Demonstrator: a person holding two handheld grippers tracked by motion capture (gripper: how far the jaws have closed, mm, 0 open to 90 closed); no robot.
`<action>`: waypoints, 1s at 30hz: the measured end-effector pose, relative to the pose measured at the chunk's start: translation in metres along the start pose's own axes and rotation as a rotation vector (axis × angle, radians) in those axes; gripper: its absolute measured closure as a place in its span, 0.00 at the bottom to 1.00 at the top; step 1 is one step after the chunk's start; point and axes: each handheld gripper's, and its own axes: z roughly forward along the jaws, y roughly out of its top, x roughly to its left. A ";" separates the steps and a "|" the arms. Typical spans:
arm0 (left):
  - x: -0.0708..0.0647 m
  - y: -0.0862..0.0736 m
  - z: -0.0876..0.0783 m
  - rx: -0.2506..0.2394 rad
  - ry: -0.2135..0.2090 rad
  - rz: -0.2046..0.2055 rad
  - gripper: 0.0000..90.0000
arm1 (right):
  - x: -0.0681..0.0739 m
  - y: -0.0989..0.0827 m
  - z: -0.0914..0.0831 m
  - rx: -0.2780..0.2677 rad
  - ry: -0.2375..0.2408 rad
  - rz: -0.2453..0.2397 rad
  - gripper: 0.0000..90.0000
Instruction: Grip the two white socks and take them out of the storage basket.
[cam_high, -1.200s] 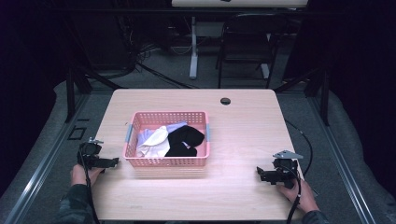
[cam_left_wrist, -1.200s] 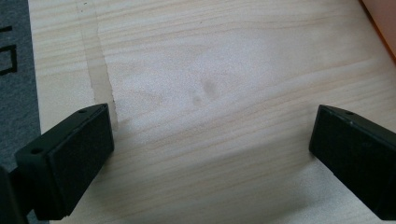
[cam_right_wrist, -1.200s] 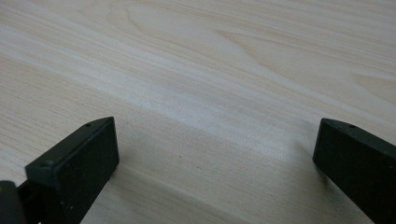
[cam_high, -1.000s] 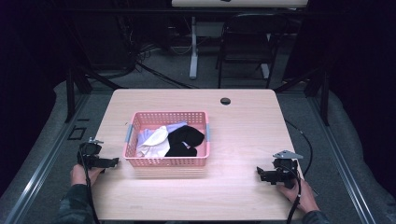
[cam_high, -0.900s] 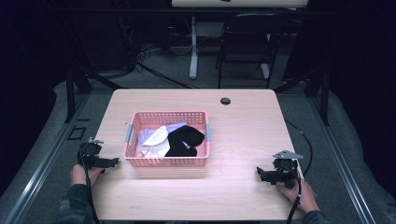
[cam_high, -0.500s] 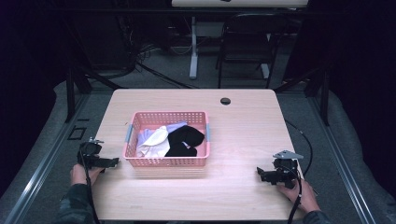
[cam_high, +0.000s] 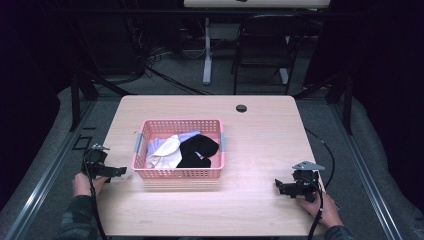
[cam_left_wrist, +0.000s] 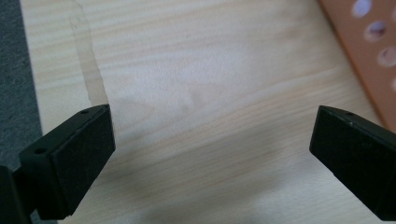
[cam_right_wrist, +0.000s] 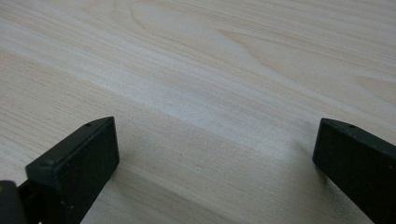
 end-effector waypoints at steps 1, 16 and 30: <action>0.000 0.002 -0.004 -0.009 -0.006 -0.002 0.00 | 0.000 0.000 0.000 0.000 0.000 0.000 0.00; -0.031 0.042 -0.064 -0.133 -0.041 0.072 0.00 | 0.000 0.000 0.000 -0.001 0.000 0.002 0.00; -0.063 0.069 -0.064 -0.175 -0.081 0.145 0.00 | 0.000 0.000 0.000 0.000 0.000 0.002 0.00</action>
